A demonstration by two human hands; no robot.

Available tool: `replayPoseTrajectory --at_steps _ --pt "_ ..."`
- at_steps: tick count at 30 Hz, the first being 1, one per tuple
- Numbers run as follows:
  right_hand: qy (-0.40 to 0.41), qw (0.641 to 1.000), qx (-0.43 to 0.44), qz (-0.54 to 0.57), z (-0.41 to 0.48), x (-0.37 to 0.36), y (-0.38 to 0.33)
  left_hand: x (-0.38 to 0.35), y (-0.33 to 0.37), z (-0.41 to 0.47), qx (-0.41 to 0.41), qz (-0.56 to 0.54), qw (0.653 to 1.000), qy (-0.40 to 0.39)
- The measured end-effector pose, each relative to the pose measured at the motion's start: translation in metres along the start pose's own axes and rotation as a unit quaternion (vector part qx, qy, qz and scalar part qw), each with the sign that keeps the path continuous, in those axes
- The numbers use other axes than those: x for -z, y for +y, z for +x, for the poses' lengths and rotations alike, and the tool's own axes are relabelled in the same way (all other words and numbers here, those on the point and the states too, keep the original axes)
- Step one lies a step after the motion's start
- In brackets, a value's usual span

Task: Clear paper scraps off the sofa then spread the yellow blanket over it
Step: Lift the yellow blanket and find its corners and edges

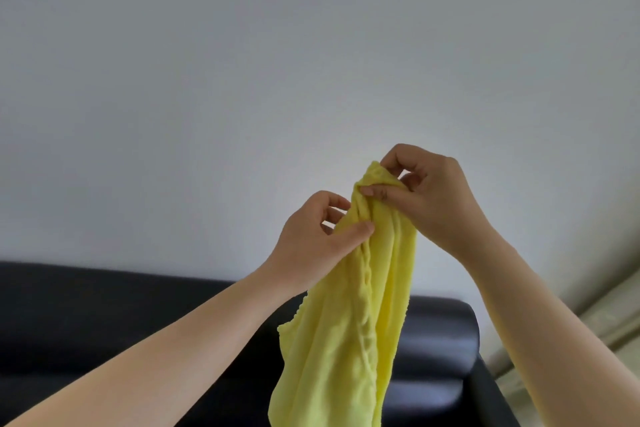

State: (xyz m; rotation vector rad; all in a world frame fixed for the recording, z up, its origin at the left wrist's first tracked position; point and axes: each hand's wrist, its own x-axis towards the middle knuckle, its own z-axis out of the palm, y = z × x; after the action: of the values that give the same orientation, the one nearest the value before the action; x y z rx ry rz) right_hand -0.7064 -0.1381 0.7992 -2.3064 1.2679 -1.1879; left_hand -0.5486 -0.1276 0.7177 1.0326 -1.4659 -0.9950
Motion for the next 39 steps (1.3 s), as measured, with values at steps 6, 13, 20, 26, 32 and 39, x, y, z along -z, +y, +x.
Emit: replayPoseTrajectory --at_steps 6,13,20,26,32,39 --pt "-0.006 1.0 -0.012 0.007 -0.002 -0.004 -0.003 0.006 -0.001 0.002 -0.024 0.074 0.996 -0.049" --pt "-0.047 0.996 -0.004 0.074 -0.005 -0.006 -0.002 0.026 -0.005 0.011 0.048 0.011 0.973 -0.224" --pt "-0.02 0.995 -0.041 0.093 -0.012 -0.004 0.02 0.049 -0.027 0.005 0.035 0.152 0.968 -0.197" --pt "0.014 0.994 -0.033 0.103 -0.011 -0.008 0.019 0.047 -0.046 -0.014 -0.005 0.176 0.98 -0.087" --pt "0.008 0.994 -0.001 0.108 -0.005 -0.009 0.007 0.012 -0.038 -0.035 -0.015 0.142 0.989 0.043" --pt "-0.035 0.99 -0.008 0.137 -0.004 0.01 0.011 0.048 -0.051 -0.018 0.027 0.22 0.975 -0.003"
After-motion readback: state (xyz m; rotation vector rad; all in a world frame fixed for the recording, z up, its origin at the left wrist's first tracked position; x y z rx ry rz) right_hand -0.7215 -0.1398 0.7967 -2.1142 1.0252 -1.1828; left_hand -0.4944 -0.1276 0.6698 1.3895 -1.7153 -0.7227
